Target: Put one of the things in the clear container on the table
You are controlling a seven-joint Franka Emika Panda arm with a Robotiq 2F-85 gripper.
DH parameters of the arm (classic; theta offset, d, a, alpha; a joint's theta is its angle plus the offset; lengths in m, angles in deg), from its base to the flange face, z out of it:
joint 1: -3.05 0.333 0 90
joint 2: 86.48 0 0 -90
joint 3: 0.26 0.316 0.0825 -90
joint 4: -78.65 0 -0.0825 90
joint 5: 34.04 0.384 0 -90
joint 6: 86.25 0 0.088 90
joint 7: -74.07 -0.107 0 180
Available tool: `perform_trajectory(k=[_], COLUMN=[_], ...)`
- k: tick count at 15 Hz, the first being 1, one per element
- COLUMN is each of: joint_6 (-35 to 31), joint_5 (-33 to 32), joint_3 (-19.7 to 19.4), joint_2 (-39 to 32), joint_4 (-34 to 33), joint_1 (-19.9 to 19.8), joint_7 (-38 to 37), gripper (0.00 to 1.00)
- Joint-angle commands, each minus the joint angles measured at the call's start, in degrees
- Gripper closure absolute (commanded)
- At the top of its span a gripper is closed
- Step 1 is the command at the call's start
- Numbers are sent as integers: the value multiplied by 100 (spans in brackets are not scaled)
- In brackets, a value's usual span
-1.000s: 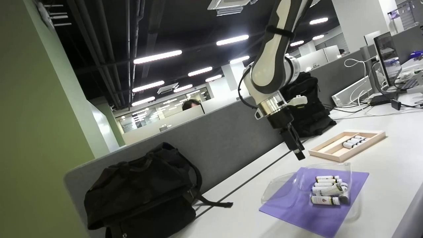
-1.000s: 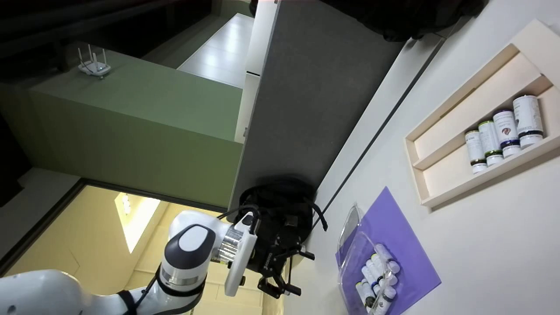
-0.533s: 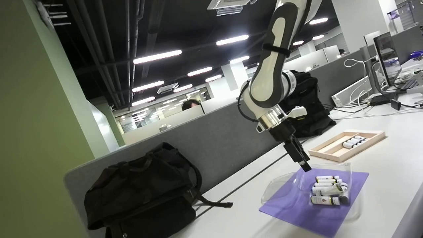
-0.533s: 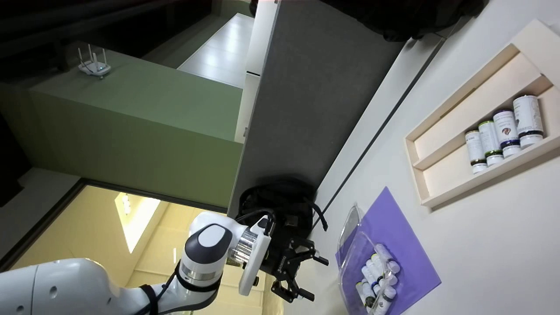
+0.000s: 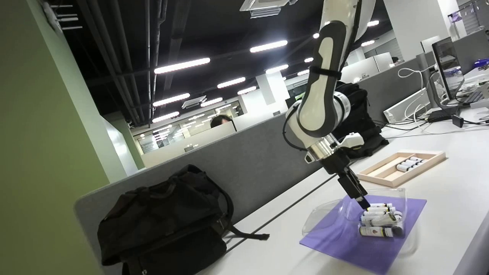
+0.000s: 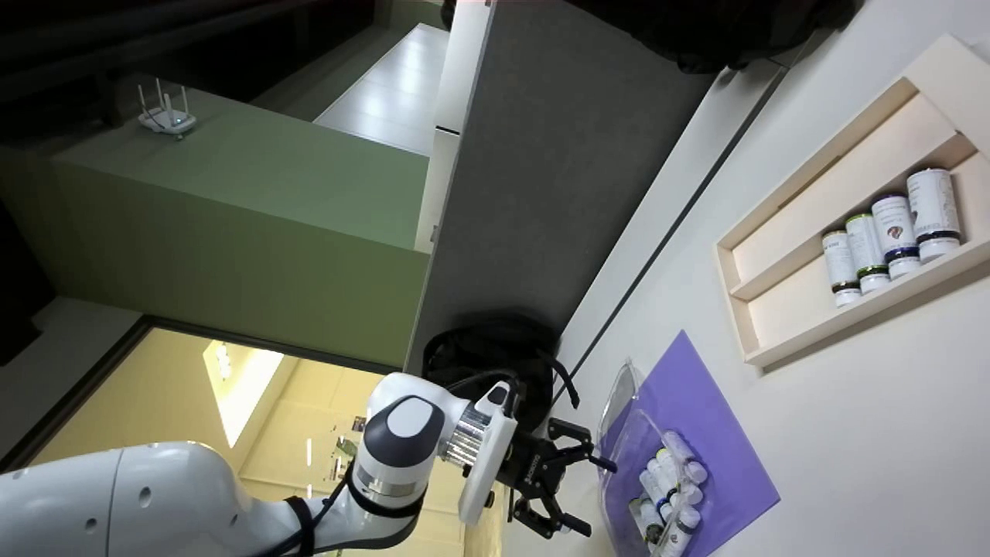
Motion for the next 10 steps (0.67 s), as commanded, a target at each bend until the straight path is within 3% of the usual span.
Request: perform_trajectory(k=[1, 7, 8, 10], joint_6=[-337, -426, -416, -371], joint_5=[-271, -268, -275, -254], joint_3=[-39, 0, -7, -1], joint_2=[-434, -854, -860, -827], joint_4=[-81, -186, -199, -187], joint_1=[-53, -95, -97, -93], joint_7=[-56, -61, -65, -106], gripper=[0, 0, 25, 32])
